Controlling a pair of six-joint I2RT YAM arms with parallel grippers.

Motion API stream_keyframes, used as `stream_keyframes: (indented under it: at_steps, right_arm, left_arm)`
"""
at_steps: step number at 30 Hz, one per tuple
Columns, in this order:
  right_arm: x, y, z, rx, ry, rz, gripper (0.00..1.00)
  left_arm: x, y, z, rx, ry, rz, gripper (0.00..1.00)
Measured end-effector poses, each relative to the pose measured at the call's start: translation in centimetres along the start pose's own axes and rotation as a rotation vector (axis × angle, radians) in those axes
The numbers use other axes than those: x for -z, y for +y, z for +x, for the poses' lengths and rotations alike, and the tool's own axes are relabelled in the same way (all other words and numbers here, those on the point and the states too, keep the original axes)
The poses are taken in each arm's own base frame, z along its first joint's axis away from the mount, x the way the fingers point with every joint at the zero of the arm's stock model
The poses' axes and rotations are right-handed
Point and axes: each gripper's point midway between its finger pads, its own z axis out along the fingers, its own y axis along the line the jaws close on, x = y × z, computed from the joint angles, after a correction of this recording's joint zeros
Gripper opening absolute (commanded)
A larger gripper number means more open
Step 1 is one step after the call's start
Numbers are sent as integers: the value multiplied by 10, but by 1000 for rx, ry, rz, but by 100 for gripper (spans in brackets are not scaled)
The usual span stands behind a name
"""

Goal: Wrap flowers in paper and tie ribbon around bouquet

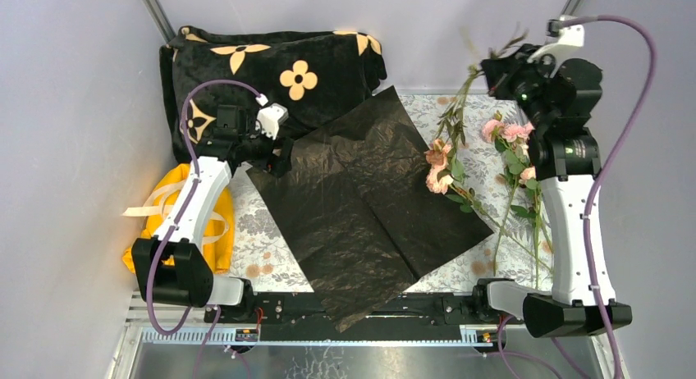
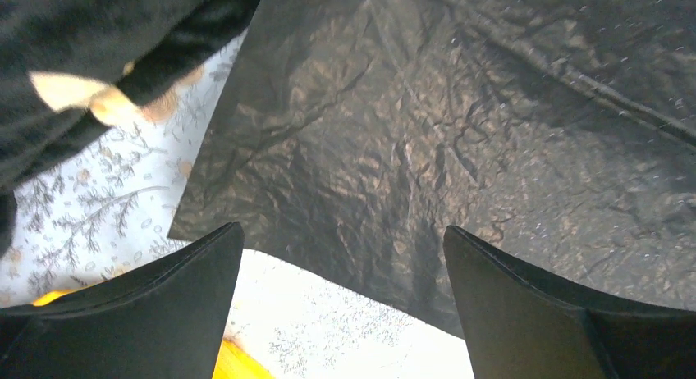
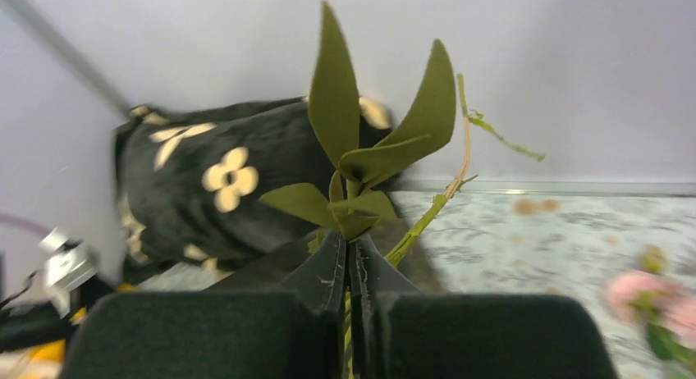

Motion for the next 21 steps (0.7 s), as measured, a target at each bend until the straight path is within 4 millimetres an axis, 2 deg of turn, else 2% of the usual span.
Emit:
stream_keyframes:
  at_steps: [1, 4, 7, 9, 11, 14, 17, 21]
  right_arm:
    - [-4, 10, 4, -15, 12, -35, 0]
    - [-15, 58, 19, -35, 69, -183, 0]
    - [-20, 83, 34, -40, 114, -255, 0]
    - [-22, 86, 43, -44, 135, -277, 0]
    - [-21, 91, 57, -49, 169, -331, 0]
    - [-13, 100, 91, -37, 270, -438, 0]
    - [-3, 105, 121, -10, 356, -527, 0]
    - [8, 107, 160, -3, 446, -618, 0]
  left_arm:
    - [2, -1, -4, -4, -9, 6, 99]
    - [10, -9, -26, -21, -66, 51, 99]
    - [20, -25, -51, -30, -131, 133, 99]
    - [23, -39, -69, -32, -168, 191, 99]
    - [23, -62, -90, -45, -200, 267, 98]
    - [20, -90, -118, -107, -241, 326, 98]
    - [23, -105, -144, -260, -311, 319, 99]
    - [35, -120, -164, -512, -358, 294, 99]
